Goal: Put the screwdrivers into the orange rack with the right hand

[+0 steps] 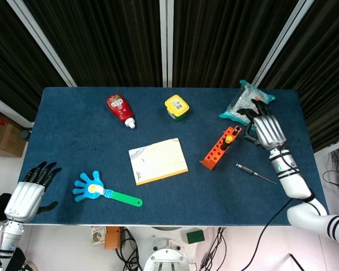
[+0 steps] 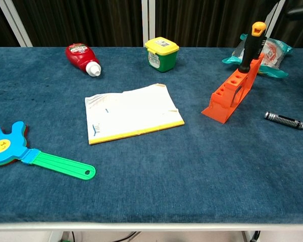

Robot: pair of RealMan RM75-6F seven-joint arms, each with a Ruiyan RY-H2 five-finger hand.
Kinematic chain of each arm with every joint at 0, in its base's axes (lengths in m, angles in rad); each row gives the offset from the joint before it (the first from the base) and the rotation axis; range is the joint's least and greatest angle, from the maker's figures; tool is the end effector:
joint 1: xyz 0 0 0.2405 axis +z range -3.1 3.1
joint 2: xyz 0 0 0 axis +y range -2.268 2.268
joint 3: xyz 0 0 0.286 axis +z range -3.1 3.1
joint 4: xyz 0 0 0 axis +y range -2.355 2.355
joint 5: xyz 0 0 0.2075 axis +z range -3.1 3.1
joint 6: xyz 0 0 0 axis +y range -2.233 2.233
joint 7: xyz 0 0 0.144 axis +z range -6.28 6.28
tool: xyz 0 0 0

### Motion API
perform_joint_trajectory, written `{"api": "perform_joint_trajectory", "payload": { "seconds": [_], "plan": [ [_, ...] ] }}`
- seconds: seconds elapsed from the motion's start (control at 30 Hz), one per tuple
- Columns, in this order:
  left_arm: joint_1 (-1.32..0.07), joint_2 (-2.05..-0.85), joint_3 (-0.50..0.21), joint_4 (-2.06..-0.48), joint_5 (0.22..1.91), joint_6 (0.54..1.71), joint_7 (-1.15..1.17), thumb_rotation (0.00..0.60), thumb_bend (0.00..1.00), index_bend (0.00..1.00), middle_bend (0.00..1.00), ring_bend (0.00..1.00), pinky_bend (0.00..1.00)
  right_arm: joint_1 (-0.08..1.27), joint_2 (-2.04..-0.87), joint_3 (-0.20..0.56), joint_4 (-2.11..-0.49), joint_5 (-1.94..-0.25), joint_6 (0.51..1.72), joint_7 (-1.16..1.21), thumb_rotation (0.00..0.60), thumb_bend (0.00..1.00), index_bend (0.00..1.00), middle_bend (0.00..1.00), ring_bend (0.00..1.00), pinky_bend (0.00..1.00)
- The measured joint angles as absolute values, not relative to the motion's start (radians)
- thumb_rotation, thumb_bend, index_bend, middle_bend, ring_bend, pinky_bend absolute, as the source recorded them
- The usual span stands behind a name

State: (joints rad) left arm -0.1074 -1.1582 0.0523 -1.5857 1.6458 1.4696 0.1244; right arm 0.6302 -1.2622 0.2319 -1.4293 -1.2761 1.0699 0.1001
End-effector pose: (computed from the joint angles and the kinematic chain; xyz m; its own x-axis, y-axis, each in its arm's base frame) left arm -0.3250 0.1669 0.1397 0.5133 0.0877 0.8537 0.8506 -0.1847 -0.4924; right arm -0.2298 -0.3896 0.1275 0.2786 -0.0574 0.9587 -0.9307 -0.2625 0.2547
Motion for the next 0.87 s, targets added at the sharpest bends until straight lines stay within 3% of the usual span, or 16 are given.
{"api": "perform_joint_trajectory", "payload": {
  "seconds": [0.13, 0.2, 0.27, 0.3, 0.4, 0.5, 0.73, 0.87],
  "plan": [
    [-0.105, -1.157, 0.052, -1.586, 1.649, 1.477, 0.121, 0.600, 0.06, 0.16, 0.08, 0.03, 0.18, 0.556, -1.204, 0.217, -1.466, -1.321, 1.178, 0.134, 0.356, 0.98, 0.19, 0.17, 0.00, 0.00],
    [-0.105, -1.158, 0.052, -1.587, 1.651, 1.479, 0.123, 0.600, 0.06, 0.16, 0.08, 0.03, 0.18, 0.502, -1.176, 0.200, -1.478, -1.352, 1.258, 0.140, 0.356, 0.95, 0.13, 0.11, 0.00, 0.00],
    [-0.104, -1.160, 0.051, -1.587, 1.652, 1.482, 0.127, 0.600, 0.06, 0.16, 0.08, 0.03, 0.18, 0.436, -1.151, 0.175, -1.485, -1.382, 1.347, 0.136, 0.362, 0.79, 0.03, 0.03, 0.00, 0.00],
    [-0.104, -1.160, 0.050, -1.588, 1.651, 1.482, 0.128, 0.600, 0.06, 0.16, 0.08, 0.03, 0.18, 0.403, -1.142, 0.160, -1.488, -1.392, 1.385, 0.129, 0.366, 0.66, 0.01, 0.01, 0.00, 0.00],
    [-0.102, -1.163, 0.047, -1.589, 1.645, 1.484, 0.134, 0.600, 0.06, 0.16, 0.08, 0.03, 0.18, 0.284, -1.119, 0.099, -1.494, -1.414, 1.490, 0.083, 0.372, 0.32, 0.00, 0.00, 0.00, 0.00],
    [-0.100, -1.165, 0.044, -1.590, 1.645, 1.489, 0.140, 0.600, 0.06, 0.16, 0.08, 0.03, 0.18, 0.168, -1.119, 0.032, -1.478, -1.438, 1.578, 0.056, 0.372, 0.12, 0.00, 0.00, 0.00, 0.00],
    [-0.095, -1.172, 0.046, -1.587, 1.653, 1.500, 0.150, 0.600, 0.06, 0.16, 0.08, 0.03, 0.18, 0.013, -1.170, -0.048, -1.365, -1.476, 1.674, 0.086, 0.374, 0.10, 0.00, 0.00, 0.00, 0.00],
    [-0.091, -1.174, 0.046, -1.585, 1.661, 1.514, 0.147, 0.600, 0.06, 0.16, 0.08, 0.03, 0.18, 0.002, -1.182, -0.044, -1.337, -1.475, 1.660, 0.120, 0.374, 0.16, 0.00, 0.00, 0.00, 0.00]
  ]
}}
